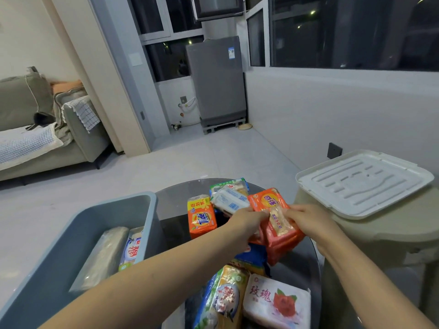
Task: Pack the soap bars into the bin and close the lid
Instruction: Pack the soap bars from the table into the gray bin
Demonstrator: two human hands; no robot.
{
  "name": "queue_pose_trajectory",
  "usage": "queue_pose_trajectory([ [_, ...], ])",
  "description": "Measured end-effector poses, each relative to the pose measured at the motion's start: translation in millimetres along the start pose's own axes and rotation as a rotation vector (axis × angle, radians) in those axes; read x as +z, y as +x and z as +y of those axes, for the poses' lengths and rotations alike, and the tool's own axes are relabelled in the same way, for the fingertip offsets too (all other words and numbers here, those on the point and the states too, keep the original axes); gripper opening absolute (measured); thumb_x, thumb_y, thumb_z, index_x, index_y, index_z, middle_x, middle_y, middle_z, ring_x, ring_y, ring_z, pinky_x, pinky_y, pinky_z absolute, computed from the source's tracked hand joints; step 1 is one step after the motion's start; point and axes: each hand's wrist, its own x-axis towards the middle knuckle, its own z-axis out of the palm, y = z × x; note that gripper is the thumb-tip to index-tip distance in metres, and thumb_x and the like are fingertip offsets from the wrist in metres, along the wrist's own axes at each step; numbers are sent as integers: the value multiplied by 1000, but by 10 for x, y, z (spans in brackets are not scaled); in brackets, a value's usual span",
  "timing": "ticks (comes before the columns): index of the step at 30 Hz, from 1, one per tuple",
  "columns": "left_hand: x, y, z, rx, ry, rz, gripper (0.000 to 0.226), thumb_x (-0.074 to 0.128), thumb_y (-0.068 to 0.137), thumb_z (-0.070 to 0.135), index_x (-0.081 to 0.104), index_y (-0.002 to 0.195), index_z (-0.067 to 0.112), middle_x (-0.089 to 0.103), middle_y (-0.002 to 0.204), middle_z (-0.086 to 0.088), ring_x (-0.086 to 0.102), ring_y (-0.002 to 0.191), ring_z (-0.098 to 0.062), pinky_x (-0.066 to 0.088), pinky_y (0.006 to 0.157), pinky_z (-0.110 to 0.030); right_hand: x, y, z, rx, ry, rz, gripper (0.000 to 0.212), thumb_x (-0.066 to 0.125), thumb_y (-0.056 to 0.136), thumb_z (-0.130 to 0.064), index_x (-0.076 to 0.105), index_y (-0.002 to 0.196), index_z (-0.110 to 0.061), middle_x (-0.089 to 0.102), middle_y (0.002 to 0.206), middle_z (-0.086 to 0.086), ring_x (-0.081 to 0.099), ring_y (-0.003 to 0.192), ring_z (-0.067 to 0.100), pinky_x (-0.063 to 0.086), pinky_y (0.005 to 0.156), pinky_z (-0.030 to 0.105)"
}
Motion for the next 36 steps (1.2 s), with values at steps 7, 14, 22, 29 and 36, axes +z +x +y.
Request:
queue_pose_trajectory([
  [7,-215,-426,232,199,-127,-38,24,53,94,22,60,117,21,68,85,4,65,70,-8,51,51,-21,41,-319,-278,-151,138,40,12,57,88,-26,65,85,-34,70,73,-7,69,67,14,53,58,28],
  [14,-617,-921,199,286,-261,-4,21,53,94,27,63,111,21,69,84,3,65,71,-9,52,57,-23,361,-647,-820,-308,24,90,25,62,83,-30,70,105,-24,75,89,-2,69,81,18,56,81,41],
  [22,-1208,-1351,111,422,-404,69,18,57,91,28,67,106,27,74,77,10,68,68,-5,52,64,-26,839,-996,-1287,-493,-43,50,30,58,86,-29,66,113,-22,74,98,-2,68,86,16,55,81,37],
  [29,-1826,-1757,-23,530,-441,171,22,57,91,26,66,111,24,73,93,1,68,85,-15,55,73,-36,1463,-1243,-1569,-537,84,-83,29,59,86,-26,65,114,-21,70,87,-11,67,83,12,56,81,39],
  [36,-2292,-2030,-279,461,-410,346,42,63,88,24,55,127,13,72,109,-6,71,86,-14,60,74,-39,1936,-1325,-1553,-432,170,-307,26,62,85,-19,67,111,-14,73,94,3,71,82,19,57,79,40],
])
